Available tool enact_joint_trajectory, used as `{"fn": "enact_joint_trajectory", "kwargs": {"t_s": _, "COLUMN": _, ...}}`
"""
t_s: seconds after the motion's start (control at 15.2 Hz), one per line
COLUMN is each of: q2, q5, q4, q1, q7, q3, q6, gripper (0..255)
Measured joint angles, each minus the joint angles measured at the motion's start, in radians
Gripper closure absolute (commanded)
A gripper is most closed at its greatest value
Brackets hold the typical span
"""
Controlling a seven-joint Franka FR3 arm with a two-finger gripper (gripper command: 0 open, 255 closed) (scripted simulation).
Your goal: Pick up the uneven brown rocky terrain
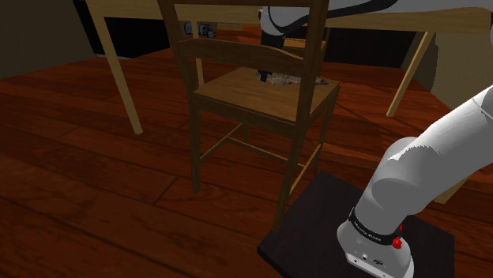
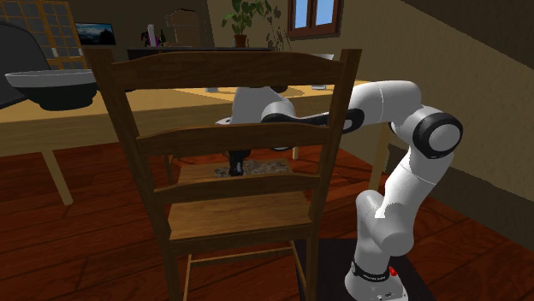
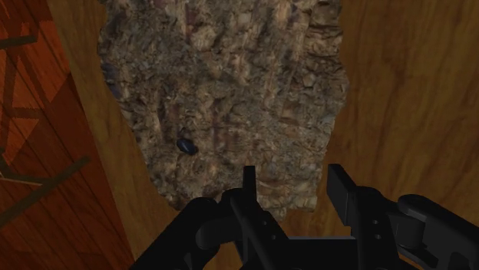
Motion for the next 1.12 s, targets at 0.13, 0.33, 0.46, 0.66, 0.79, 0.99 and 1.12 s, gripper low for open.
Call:
{"fn": "enact_joint_trajectory", "kwargs": {"t_s": 0.13, "q2": 0.000, "q5": 0.001, "q4": 0.005, "q1": 0.000, "q7": -0.002, "q3": 0.000, "q6": -0.005, "gripper": 255}}
{"fn": "enact_joint_trajectory", "kwargs": {"t_s": 0.33, "q2": 0.000, "q5": 0.004, "q4": 0.036, "q1": 0.000, "q7": -0.011, "q3": -0.001, "q6": -0.036, "gripper": 255}}
{"fn": "enact_joint_trajectory", "kwargs": {"t_s": 0.46, "q2": 0.005, "q5": 0.006, "q4": 0.069, "q1": 0.001, "q7": -0.013, "q3": 0.002, "q6": -0.065, "gripper": 255}}
{"fn": "enact_joint_trajectory", "kwargs": {"t_s": 0.66, "q2": 0.014, "q5": 0.009, "q4": 0.120, "q1": 0.001, "q7": -0.022, "q3": 0.002, "q6": -0.105, "gripper": 255}}
{"fn": "enact_joint_trajectory", "kwargs": {"t_s": 0.79, "q2": 0.019, "q5": 0.011, "q4": 0.150, "q1": 0.002, "q7": -0.027, "q3": 0.002, "q6": -0.130, "gripper": 255}}
{"fn": "enact_joint_trajectory", "kwargs": {"t_s": 0.99, "q2": 0.039, "q5": 0.017, "q4": 0.183, "q1": 0.002, "q7": -0.034, "q3": 0.002, "q6": -0.180, "gripper": 255}}
{"fn": "enact_joint_trajectory", "kwargs": {"t_s": 1.12, "q2": 0.051, "q5": 0.020, "q4": 0.206, "q1": 0.003, "q7": -0.037, "q3": 0.004, "q6": -0.223, "gripper": 255}}
